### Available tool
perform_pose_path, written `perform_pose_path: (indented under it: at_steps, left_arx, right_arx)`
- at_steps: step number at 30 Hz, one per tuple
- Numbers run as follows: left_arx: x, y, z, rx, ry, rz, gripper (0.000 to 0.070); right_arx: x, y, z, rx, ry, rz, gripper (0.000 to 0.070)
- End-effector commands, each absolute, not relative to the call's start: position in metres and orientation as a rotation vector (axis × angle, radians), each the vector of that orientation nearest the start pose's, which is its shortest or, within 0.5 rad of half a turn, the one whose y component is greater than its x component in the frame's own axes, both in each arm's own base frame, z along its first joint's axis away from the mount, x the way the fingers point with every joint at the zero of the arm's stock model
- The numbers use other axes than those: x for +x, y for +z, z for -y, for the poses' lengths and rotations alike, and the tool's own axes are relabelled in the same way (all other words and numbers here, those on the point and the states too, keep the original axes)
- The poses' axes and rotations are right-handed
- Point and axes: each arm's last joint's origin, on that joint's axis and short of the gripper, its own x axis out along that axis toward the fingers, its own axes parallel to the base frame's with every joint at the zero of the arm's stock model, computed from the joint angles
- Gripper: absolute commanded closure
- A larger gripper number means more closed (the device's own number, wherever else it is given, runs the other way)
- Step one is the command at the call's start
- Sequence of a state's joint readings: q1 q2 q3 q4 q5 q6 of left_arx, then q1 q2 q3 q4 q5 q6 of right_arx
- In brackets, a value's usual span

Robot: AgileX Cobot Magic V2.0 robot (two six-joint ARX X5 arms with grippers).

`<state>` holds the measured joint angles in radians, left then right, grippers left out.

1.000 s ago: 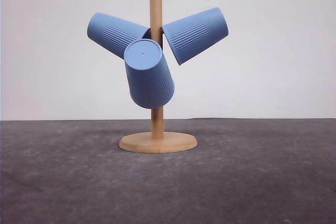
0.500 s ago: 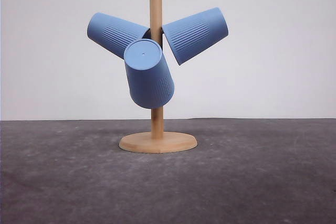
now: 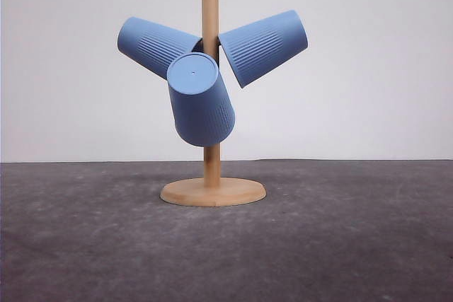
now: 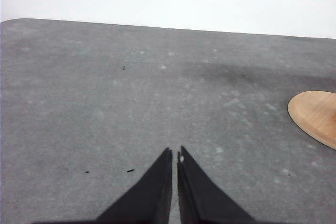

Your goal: Place three cups

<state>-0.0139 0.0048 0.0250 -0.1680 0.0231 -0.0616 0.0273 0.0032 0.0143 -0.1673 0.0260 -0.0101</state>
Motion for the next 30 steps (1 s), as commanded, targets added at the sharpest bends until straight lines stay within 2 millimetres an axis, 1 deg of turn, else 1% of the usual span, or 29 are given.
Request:
perform_pose_path:
  at_steps: [1,30]
  left_arx:
    - [0.0961,0.1523,0.0019,-0.053,-0.029,-0.150,0.0700]
    - [0.0961,0.1523,0.0019,-0.053,-0.029,-0.150,0.0700]
  right_arx:
    - [0.0961,0.1520,-0.0021,-0.001,0.003,-0.149,0.0684]
    - [0.0961,0.1520,-0.0021,-0.001,0.003,-0.149,0.0684]
